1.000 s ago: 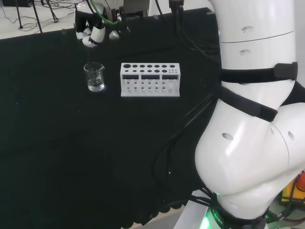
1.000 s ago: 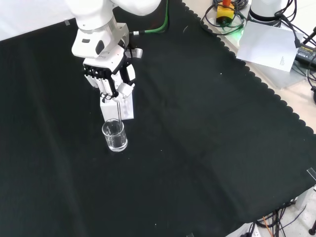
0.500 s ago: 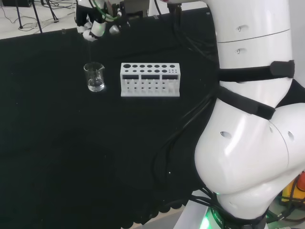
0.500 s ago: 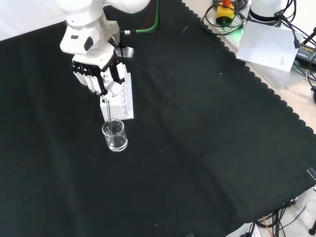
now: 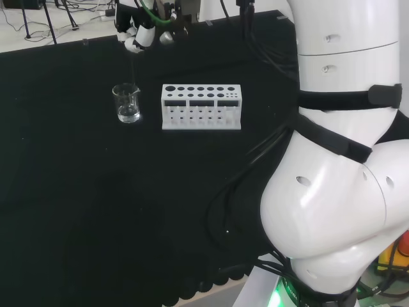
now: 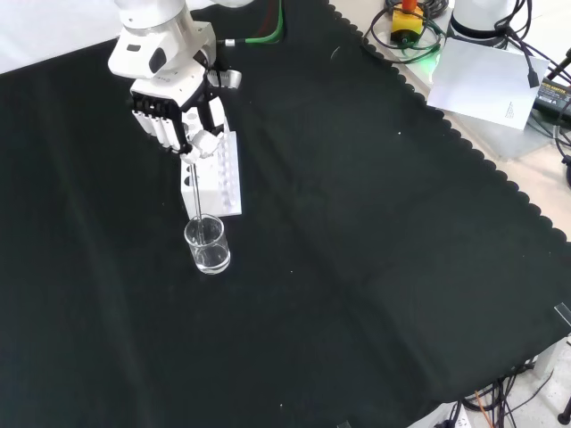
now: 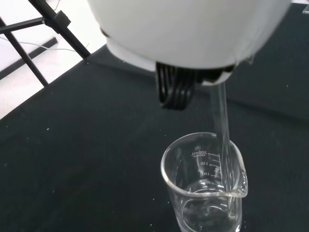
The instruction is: Stir in the beaker to the left of the white test tube rack with the glass rod.
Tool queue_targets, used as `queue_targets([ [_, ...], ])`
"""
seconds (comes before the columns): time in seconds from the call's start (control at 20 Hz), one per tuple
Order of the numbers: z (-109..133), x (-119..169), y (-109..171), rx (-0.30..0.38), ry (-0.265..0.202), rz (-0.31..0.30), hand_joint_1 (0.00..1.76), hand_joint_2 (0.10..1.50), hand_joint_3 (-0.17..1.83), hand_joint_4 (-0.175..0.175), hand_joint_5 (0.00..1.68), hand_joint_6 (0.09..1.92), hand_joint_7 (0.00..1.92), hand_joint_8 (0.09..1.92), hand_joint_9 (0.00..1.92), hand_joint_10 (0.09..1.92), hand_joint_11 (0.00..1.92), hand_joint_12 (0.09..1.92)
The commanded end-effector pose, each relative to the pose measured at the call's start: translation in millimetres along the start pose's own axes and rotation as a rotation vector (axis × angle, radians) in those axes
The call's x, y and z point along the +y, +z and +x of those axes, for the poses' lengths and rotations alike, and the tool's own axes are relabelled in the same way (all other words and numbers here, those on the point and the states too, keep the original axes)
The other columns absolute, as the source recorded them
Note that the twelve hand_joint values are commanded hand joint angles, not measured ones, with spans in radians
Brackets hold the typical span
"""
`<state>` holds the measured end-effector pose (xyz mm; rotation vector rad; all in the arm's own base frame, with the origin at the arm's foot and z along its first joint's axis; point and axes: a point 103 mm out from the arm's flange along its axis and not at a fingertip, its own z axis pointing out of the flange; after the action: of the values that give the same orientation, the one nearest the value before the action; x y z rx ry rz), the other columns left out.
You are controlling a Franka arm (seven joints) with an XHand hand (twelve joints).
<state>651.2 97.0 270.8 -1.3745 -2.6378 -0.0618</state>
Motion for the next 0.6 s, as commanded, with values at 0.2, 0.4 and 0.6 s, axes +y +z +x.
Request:
queue_targets([
  [0.2, 32, 7, 12, -0.001, -0.040, 0.016, 1.35, 0.37, 1.09, -0.175, 1.43, 0.37, 1.46, 0.80, 1.87, 0.54, 1.69, 0.71],
  [0.4, 36, 18, 17, -0.004, -0.053, 0.023, 1.35, 0.37, 1.09, -0.175, 1.43, 0.37, 1.46, 0.80, 1.87, 0.54, 1.69, 0.71],
  [0.6, 34, 22, 16, -0.015, -0.053, 0.014, 1.35, 0.37, 1.09, -0.175, 1.43, 0.37, 1.46, 0.80, 1.87, 0.54, 1.69, 0.71],
])
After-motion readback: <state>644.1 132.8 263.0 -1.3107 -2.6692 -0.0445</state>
